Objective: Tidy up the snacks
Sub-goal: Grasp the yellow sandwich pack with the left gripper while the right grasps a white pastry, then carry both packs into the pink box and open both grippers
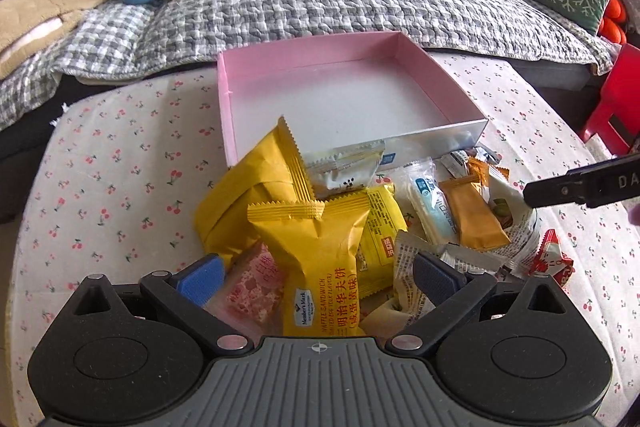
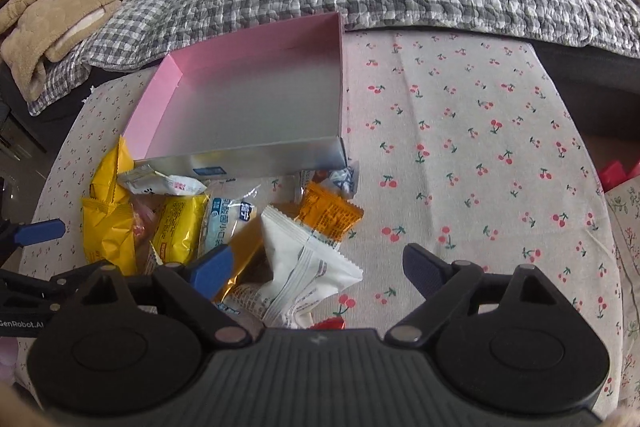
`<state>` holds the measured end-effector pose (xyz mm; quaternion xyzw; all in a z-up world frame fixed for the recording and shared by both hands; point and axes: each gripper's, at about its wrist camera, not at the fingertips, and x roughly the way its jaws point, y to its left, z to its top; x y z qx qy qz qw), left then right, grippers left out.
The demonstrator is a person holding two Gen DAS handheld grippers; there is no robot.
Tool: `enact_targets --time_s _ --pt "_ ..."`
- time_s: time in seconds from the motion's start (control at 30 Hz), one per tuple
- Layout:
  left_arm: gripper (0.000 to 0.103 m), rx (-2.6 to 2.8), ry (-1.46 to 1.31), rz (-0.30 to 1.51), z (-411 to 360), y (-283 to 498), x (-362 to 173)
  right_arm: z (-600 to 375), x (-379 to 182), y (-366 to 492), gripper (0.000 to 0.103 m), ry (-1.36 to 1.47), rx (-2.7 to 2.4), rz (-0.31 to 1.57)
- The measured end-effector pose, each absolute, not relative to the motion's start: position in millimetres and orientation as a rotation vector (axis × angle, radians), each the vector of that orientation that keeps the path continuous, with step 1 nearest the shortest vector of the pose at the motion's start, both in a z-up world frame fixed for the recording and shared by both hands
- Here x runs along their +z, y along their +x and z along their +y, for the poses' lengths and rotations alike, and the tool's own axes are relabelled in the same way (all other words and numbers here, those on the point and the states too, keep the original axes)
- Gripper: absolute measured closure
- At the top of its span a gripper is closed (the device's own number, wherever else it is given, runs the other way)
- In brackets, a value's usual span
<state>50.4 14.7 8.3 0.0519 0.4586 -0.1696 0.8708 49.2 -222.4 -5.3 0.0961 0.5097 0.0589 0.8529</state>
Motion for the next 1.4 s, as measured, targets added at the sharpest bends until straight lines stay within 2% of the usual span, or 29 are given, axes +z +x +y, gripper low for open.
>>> enact_targets --time_s 0.17,0.37,0.47,0.53,0.6,0.7,0.77,0.93,1.4 --pt "0.015 -0.393 0.061 1.004 16 52 -5 -221 -18 53 0.023 0.272 0.125 1.146" --pt "0.037 -0.397 0.066 1.023 15 52 -14 -224 -25 58 0.026 0.346 0.111 1.166" --pt "0.049 -0.381 0.065 1.022 17 54 -18 -225 -31 59 0.037 0.374 0.110 1.181" --pt "0.058 -0.373 0.062 1.022 18 55 -20 -223 -31 59 0.041 0.364 0.101 1.164" --pt "0.063 -0.364 0.057 1.024 20 56 -22 -221 -30 58 0.051 0.338 0.091 1.148" --pt "0.065 -0.358 0.052 1.022 20 58 -24 -223 -31 57 0.064 0.351 0.099 1.130" --pt "0.065 -0.360 0.050 1.015 21 58 -21 -224 -29 56 0.067 0.348 0.092 1.118" --pt "0.066 -0.381 0.046 0.983 22 52 -9 -223 -20 53 0.071 0.329 0.088 1.083" --pt "0.066 -0.479 0.035 0.886 23 27 34 -228 11 45 0.072 0.344 0.114 0.983"
